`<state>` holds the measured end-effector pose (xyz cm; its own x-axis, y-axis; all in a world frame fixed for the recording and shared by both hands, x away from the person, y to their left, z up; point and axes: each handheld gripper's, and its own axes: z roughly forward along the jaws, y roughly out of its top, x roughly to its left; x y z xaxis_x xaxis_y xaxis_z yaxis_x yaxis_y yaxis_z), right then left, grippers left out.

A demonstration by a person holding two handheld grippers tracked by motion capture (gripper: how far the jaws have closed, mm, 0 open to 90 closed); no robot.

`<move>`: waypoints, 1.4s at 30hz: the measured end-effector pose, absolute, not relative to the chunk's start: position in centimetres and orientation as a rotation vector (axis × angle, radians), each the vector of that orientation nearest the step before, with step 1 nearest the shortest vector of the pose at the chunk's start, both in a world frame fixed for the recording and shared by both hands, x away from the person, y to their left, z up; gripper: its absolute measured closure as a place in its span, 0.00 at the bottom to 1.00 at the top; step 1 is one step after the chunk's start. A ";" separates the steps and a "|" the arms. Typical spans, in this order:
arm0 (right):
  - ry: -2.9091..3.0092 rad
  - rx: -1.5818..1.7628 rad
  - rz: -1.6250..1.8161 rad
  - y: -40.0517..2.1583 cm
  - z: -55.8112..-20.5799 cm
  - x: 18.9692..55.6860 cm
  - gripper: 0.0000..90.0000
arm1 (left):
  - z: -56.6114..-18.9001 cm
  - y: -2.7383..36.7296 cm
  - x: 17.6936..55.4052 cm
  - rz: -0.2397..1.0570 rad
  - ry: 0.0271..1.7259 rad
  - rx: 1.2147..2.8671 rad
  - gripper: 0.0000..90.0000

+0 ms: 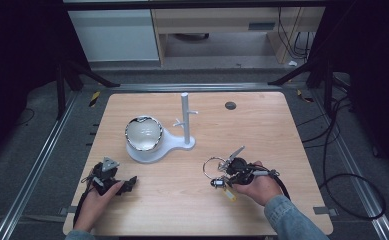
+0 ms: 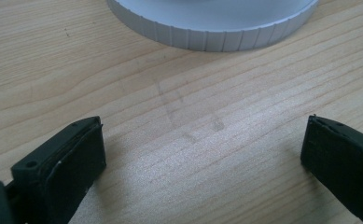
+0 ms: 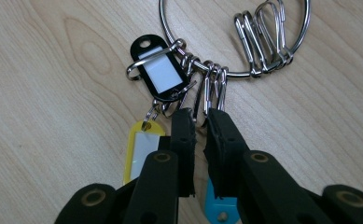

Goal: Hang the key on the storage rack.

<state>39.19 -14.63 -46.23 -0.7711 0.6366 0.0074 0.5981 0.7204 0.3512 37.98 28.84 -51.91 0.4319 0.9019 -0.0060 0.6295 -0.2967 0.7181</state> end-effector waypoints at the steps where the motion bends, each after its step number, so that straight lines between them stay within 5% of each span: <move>1: 2.812 1.015 0.503 -14.6 -46.4 39.3 0.89 | -51.9 28.8 38.0 0.536 1.284 2.034 0.00; 16: 2.840 1.005 0.405 -13.5 -46.6 40.3 0.85 | -51.9 28.8 38.0 0.537 1.284 2.035 0.00; 27: 2.873 1.001 0.358 -13.1 -46.7 40.7 0.98 | -51.9 28.8 38.0 0.537 1.283 2.035 0.00; 42: 2.903 0.986 0.320 -13.8 -45.6 40.9 0.99 | -51.9 28.8 38.0 0.537 1.282 2.036 0.00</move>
